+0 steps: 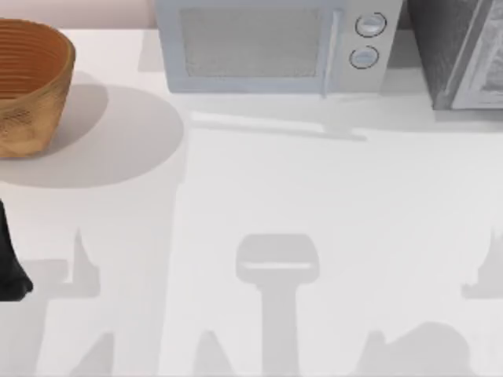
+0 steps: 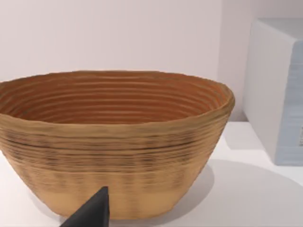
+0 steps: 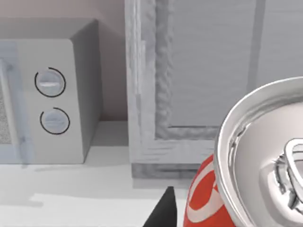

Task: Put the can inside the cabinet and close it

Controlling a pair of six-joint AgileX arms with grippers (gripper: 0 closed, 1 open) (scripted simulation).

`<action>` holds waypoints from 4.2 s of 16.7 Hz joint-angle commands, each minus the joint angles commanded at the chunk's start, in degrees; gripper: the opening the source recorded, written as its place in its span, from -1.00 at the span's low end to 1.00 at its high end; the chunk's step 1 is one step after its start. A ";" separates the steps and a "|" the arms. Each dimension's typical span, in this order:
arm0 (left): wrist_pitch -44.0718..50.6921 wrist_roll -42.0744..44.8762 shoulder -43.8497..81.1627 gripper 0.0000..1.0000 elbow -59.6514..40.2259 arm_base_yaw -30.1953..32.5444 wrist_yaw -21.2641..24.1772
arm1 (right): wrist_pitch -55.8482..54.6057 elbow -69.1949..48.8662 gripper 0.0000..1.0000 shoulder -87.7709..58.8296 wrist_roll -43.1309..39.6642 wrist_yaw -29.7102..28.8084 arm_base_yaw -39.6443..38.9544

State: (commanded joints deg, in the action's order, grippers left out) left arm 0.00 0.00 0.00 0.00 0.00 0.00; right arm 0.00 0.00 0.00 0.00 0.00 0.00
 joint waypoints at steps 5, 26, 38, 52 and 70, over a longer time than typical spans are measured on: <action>0.00 0.00 0.00 1.00 0.00 0.00 0.00 | 0.08 -0.75 -1.00 -0.81 0.12 -0.10 -0.23; 0.00 0.00 0.00 1.00 0.00 0.00 0.00 | 21.93 -91.08 -1.00 -69.50 0.94 -10.24 -9.63; 0.00 0.00 0.00 1.00 0.00 0.00 0.00 | 24.70 -101.96 -1.00 -78.00 1.12 -10.99 -10.16; 0.00 0.00 0.00 1.00 0.00 0.00 0.00 | 38.08 -155.64 -1.00 -116.94 1.02 -7.34 -5.92; 0.00 0.00 0.00 1.00 0.00 0.00 0.00 | 39.07 -158.87 0.66 -119.85 1.02 -6.96 -5.57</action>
State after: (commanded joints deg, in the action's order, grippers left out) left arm 0.00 0.00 0.00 0.00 0.00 0.00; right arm 39.07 -158.87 -119.85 1.02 -6.96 -5.57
